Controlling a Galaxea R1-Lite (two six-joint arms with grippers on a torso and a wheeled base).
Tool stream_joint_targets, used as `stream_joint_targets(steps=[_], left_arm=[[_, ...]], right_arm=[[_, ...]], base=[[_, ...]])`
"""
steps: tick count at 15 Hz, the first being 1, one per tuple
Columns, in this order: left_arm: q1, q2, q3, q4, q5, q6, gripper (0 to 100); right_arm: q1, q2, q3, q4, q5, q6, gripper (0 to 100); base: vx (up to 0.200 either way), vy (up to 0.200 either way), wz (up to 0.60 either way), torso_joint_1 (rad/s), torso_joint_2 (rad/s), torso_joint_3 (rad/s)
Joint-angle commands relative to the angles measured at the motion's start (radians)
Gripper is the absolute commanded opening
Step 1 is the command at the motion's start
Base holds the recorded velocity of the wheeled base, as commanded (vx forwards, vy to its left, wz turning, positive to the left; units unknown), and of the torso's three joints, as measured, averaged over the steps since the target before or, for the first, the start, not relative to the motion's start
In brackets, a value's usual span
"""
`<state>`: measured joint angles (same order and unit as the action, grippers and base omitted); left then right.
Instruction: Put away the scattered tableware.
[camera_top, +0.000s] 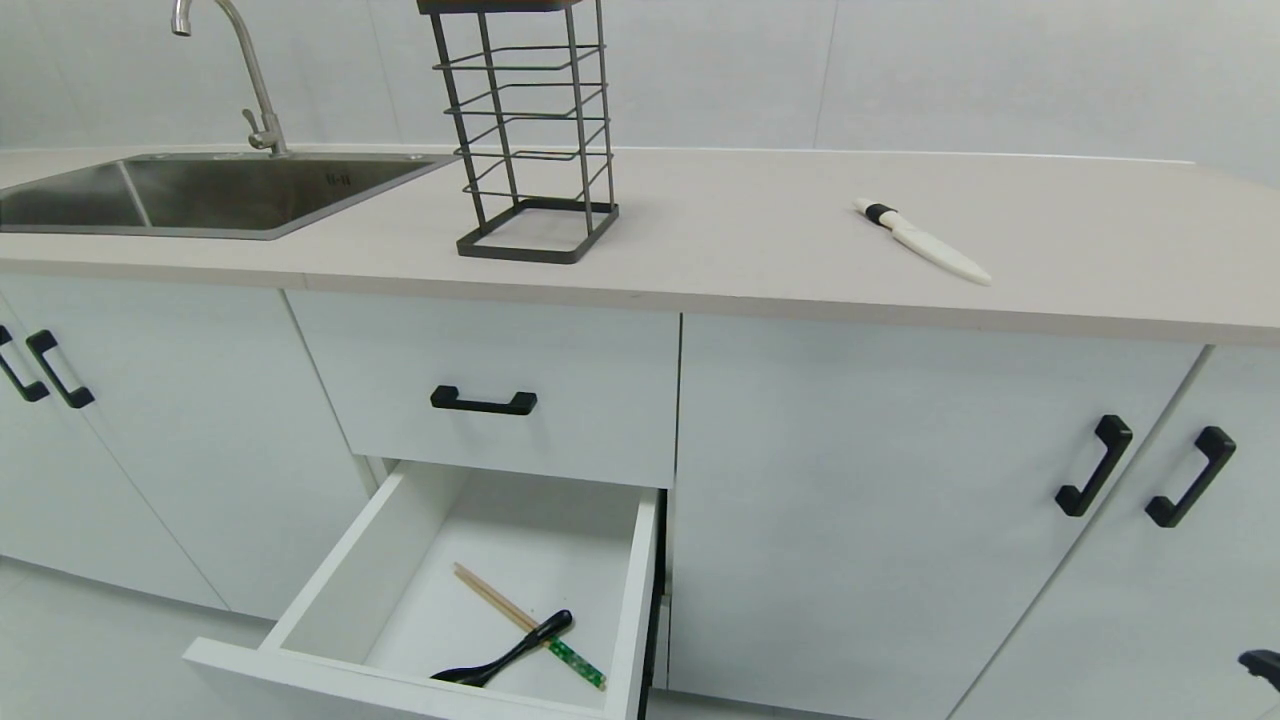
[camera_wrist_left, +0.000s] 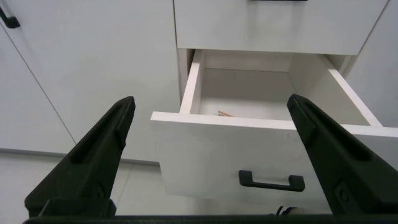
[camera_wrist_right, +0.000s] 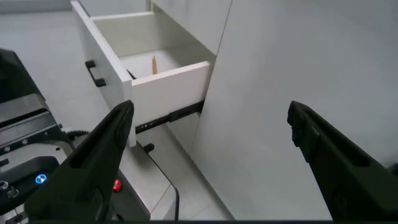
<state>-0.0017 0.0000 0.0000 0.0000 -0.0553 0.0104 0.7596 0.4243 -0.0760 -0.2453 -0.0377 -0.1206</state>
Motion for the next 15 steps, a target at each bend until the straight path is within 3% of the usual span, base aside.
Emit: stream_joint_targets(steps=[1, 4, 10, 15], left_arm=[[0.0, 0.002, 0.0, 0.0, 0.0, 0.0, 100], [0.0, 0.002, 0.0, -0.002, -0.001, 0.0, 100], [0.0, 0.002, 0.0, -0.003, -0.003, -0.001, 100], [0.0, 0.002, 0.0, -0.003, -0.001, -0.003, 100]], right_arm=[[-0.071, -0.102, 0.001, 0.038, 0.004, -0.002, 100], [-0.114, -0.102, -0.002, 0.04, 0.004, 0.001, 100], [-0.502, -0.124, -0.051, 0.038, 0.036, 0.038, 100], [-0.666, -0.226, -0.047, 0.089, 0.036, 0.055, 100]], base=[[0.0, 0.0, 0.0, 0.0, 0.0, 0.0], [0.0, 0.0, 0.0, 0.0, 0.0, 0.0], [0.0, 0.0, 0.0, 0.0, 0.0, 0.0], [0.0, 0.0, 0.0, 0.0, 0.0, 0.0]])
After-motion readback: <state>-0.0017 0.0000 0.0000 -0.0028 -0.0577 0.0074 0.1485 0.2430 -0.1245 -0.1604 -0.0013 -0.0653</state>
